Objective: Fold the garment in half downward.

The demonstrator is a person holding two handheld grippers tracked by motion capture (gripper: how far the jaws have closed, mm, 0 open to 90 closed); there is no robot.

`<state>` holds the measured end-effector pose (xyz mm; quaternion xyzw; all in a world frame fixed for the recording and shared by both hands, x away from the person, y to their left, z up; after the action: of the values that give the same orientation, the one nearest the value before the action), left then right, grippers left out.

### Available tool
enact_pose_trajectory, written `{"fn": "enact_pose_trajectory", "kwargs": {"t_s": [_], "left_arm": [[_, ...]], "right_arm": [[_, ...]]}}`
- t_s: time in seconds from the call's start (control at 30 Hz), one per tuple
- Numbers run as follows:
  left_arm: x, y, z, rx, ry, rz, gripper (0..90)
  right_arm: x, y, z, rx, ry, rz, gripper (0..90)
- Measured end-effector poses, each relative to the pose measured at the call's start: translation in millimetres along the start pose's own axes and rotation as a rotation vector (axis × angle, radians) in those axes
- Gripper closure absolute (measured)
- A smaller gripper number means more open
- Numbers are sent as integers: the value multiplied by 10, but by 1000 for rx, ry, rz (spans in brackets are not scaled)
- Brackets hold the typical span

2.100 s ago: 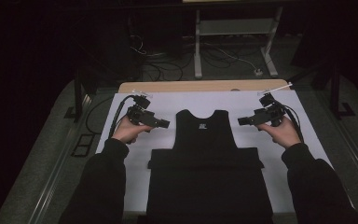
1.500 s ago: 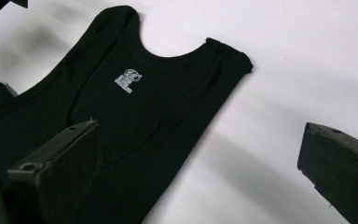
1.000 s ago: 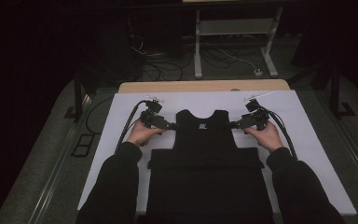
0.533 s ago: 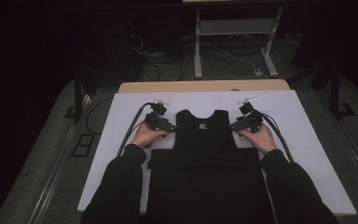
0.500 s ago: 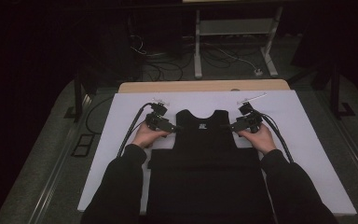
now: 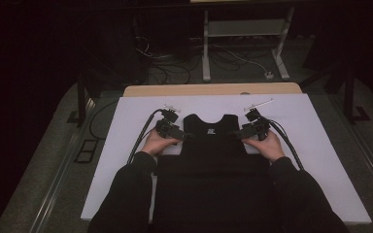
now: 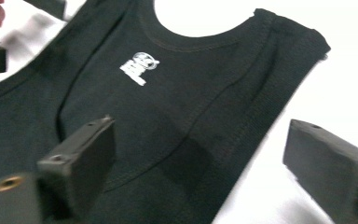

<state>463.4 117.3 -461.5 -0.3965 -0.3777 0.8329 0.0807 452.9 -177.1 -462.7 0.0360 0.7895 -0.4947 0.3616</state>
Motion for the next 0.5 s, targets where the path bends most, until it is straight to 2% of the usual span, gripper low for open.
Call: {"fn": "enact_pose_trajectory", "kwargs": {"t_s": [0.17, 0.3, 0.4, 0.5], "left_arm": [[3, 25, 4, 11, -29, 1, 0], [4, 30, 3, 8, -46, 0, 0], [2, 22, 9, 0, -39, -3, 23], [1, 28, 24, 16, -39, 2, 40]], "right_arm": [[18, 31, 3, 11, 8, -17, 143], [25, 37, -24, 35, -13, -13, 189], [25, 50, -38, 50, -23, -7, 219], [17, 63, -48, 56, -17, 4, 229]]}}
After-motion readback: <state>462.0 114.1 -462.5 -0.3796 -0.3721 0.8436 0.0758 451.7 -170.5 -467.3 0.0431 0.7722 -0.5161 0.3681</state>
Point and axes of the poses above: each handheld gripper's, and its own axes: y roughly forward along the jaws, x roughly out of its underside, z roughly to its right, the point moved 3 cm from there along y, roughly forward along the jaws, and after that the axes turned 5 degrees about x, right-handed, at the moved point
